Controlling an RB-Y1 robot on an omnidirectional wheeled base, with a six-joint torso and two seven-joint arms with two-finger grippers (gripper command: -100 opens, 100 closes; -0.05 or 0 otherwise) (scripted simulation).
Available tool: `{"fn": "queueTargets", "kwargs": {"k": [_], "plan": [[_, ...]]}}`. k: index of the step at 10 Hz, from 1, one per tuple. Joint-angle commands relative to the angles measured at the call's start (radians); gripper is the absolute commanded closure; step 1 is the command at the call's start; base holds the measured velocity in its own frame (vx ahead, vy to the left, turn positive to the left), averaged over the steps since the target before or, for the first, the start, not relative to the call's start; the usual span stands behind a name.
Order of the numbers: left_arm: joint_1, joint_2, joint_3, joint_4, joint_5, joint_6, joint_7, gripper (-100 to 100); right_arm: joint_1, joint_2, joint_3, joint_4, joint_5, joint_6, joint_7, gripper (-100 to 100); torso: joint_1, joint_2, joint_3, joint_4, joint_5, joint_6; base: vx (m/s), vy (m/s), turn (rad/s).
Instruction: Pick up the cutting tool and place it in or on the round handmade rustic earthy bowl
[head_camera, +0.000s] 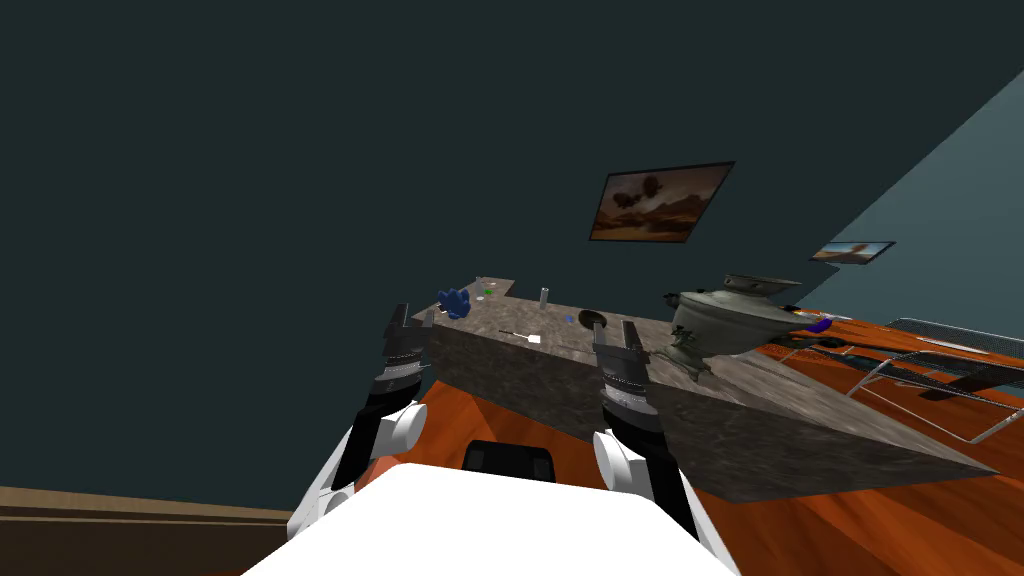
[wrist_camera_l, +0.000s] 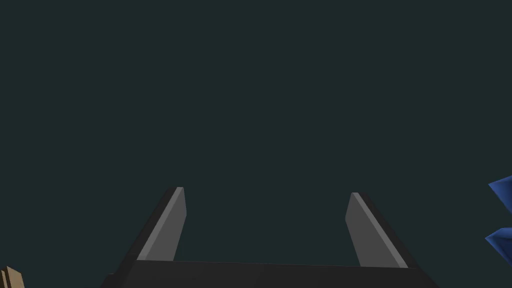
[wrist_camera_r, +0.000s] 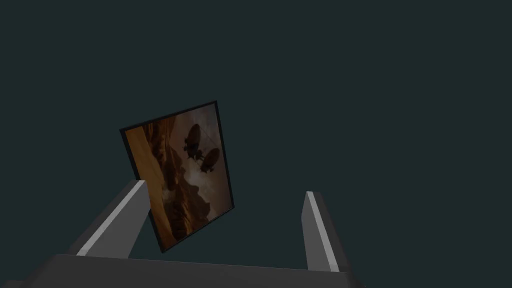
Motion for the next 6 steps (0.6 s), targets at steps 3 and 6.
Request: {"fn": "queueTargets", "kwargs": {"k": [3, 6], "plan": [[0.000, 0.000, 0.000, 0.000, 0.000, 0.000, 0.000, 0, -0.028, -0.074, 0.007, 0.019, 0.014, -0.004, 0.004, -100, 0.000, -0.002, -0.001, 0.000, 0.000, 0.000, 0.023, 0.005, 0.101], [0.000, 0.000, 0.000, 0.000, 0.000, 0.000, 0.000, 0, -0.073, -0.154, 0.022, 0.052, 0.040, -0.012, 0.010, -100, 0.000, -0.003, -0.002, -0.001, 0.000, 0.000, 0.047, 0.005, 0.169]]}}
